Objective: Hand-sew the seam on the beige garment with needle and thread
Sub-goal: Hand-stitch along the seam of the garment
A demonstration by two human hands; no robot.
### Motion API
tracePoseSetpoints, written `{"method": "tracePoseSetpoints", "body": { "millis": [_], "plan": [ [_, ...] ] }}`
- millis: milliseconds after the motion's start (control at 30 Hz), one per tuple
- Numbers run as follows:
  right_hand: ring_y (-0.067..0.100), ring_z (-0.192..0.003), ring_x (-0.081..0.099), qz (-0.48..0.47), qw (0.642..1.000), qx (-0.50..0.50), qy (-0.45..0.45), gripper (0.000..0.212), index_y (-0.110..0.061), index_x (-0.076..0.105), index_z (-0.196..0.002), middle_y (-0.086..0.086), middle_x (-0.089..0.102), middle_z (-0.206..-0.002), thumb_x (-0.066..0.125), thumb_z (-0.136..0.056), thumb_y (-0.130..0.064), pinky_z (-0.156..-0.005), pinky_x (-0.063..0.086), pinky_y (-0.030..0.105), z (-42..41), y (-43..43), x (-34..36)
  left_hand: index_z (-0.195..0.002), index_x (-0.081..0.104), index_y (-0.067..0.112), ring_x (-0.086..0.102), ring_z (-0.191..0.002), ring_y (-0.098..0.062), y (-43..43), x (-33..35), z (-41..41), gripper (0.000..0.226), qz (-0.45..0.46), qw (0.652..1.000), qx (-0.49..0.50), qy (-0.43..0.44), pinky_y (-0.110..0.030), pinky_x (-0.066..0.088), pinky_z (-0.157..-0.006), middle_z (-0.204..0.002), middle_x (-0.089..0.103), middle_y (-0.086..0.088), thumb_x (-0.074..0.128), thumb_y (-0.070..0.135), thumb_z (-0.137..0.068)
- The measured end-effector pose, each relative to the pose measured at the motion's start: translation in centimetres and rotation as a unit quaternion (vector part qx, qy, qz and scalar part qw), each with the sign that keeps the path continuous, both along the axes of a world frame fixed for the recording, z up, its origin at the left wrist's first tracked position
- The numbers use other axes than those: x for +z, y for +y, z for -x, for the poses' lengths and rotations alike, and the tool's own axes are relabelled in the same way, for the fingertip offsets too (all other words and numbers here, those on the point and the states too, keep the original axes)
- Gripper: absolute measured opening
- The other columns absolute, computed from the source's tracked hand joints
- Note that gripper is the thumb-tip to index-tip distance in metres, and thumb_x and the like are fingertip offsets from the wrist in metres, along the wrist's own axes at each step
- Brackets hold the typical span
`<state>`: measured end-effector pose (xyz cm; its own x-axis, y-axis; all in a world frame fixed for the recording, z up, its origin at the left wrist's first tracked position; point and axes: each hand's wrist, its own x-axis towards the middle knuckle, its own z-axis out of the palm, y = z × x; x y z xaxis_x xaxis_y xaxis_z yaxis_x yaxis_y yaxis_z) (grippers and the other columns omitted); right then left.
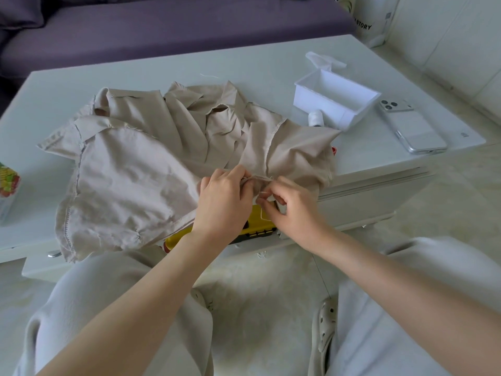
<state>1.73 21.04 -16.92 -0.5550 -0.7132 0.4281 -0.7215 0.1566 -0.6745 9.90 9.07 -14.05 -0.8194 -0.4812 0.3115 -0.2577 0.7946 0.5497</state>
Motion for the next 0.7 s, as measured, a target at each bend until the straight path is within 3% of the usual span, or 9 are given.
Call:
{"method": "tracePoseSetpoints", "body": {
  "millis": [167,300,433,533,600,700],
  "plan": [
    [0.003,-0.064,0.039,-0.091,0.995,0.043,-0.001,0.007,-0.01,0.064,-0.081,-0.017,0.04,-0.075,0.062,-0.087,-0.012,-0.058,0.03,0.014,-0.7,0.6,-1.1,-0.078,0.052,0.012,0.046,-0.076,-0.024,-0.3,0.0,0.2,0.014,-0.018,1.0,0.005,0.007,-0.036,0.032,-0.077,-0.072,0.058,-0.002,0.05,0.009,-0.091],
    [0.007,-0.067,0.046,-0.199,0.977,0.075,0.002,0.013,-0.017,0.06,-0.083,-0.013,0.045,-0.08,0.053,-0.093,-0.021,-0.063,0.042,0.024,-0.8,1.3,-2.0,-0.079,0.055,0.01,0.047,-0.073,-0.025,-0.3,-0.1,0.1,0.014,-0.02,1.0,0.0,0.017,-0.038,0.037,-0.075,-0.069,0.058,-0.003,0.049,0.009,-0.091],
    [0.019,-0.085,0.055,-0.407,0.897,0.159,0.065,0.017,-0.013,0.057,-0.098,-0.004,0.048,-0.094,0.042,-0.099,-0.022,-0.073,0.047,0.033,-0.4,2.4,-2.9,-0.08,0.056,0.009,0.046,-0.071,-0.024,-0.3,0.0,0.0,0.014,-0.02,0.999,-0.004,0.029,-0.039,0.038,-0.073,-0.067,0.055,-0.001,0.05,0.009,-0.092],
    [0.02,-0.098,0.055,-0.5,0.838,0.196,0.095,0.021,-0.011,0.057,-0.106,0.003,0.054,-0.108,0.039,-0.1,-0.021,-0.083,0.047,0.034,-0.5,3.1,-3.7,-0.081,0.057,0.009,0.047,-0.07,-0.024,-0.4,0.0,-0.1,0.014,-0.018,0.999,-0.005,0.035,-0.04,0.04,-0.072,-0.067,0.055,-0.001,0.049,0.011,-0.092],
    [0.021,-0.1,0.056,-0.506,0.844,0.17,0.056,0.022,-0.01,0.059,-0.107,0.003,0.055,-0.112,0.041,-0.1,-0.021,-0.085,0.047,0.034,-0.3,3.0,-3.5,-0.082,0.058,0.01,0.047,-0.071,-0.023,-0.4,0.1,0.0,0.014,-0.019,0.999,-0.003,0.038,-0.04,0.04,-0.074,-0.069,0.057,-0.001,0.049,0.012,-0.093],
    [0.015,-0.098,0.057,-0.402,0.909,0.114,-0.013,0.014,-0.017,0.058,-0.107,-0.002,0.059,-0.11,0.051,-0.095,-0.019,-0.085,0.047,0.032,0.4,2.6,-2.3,-0.083,0.058,0.009,0.047,-0.072,-0.023,-0.2,0.2,0.1,0.014,-0.016,0.999,0.006,0.045,-0.038,0.038,-0.073,-0.07,0.056,0.0,0.049,0.012,-0.094]
  ]
}}
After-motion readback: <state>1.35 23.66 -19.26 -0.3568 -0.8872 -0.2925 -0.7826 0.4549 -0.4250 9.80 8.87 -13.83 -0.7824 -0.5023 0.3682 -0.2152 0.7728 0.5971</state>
